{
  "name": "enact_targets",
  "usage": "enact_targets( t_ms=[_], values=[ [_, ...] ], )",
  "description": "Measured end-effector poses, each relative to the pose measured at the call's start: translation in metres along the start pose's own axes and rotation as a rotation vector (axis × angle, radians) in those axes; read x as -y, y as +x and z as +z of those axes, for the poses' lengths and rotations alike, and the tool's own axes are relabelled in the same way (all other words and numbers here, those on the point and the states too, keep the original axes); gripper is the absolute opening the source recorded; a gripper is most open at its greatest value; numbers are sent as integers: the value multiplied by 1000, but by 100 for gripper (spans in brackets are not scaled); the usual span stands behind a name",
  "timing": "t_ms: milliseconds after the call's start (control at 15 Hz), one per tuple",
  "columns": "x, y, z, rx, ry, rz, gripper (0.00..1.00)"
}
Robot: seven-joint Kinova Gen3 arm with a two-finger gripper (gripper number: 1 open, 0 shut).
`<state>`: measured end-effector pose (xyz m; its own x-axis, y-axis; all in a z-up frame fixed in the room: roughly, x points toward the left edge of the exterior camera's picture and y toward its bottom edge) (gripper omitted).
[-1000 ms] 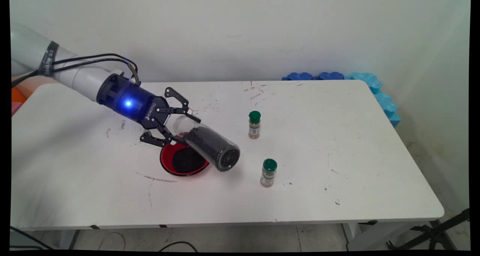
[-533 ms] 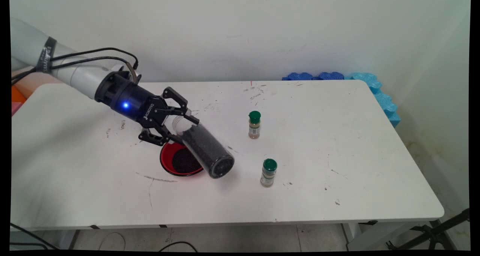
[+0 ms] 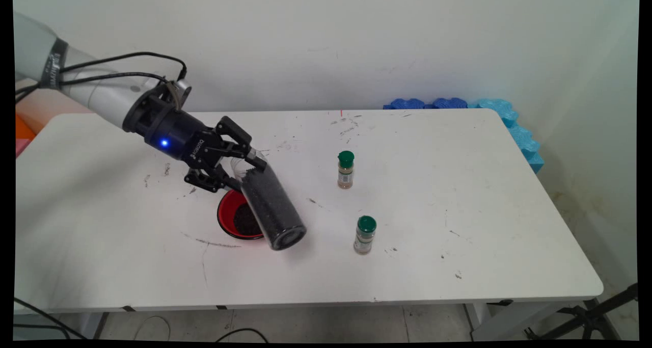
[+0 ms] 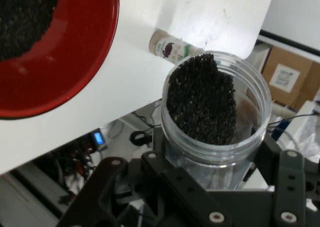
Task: Pour the black seasoning powder in the red bowl
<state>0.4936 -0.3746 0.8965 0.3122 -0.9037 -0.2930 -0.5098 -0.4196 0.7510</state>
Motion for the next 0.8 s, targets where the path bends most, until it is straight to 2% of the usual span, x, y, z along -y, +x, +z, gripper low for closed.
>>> enact_targets(
  t_ms=[533,800],
  values=[
    [-28,-18,-16,-65,80,292,0],
    [-44,-26,-22,-107,104,429,0]
  ],
)
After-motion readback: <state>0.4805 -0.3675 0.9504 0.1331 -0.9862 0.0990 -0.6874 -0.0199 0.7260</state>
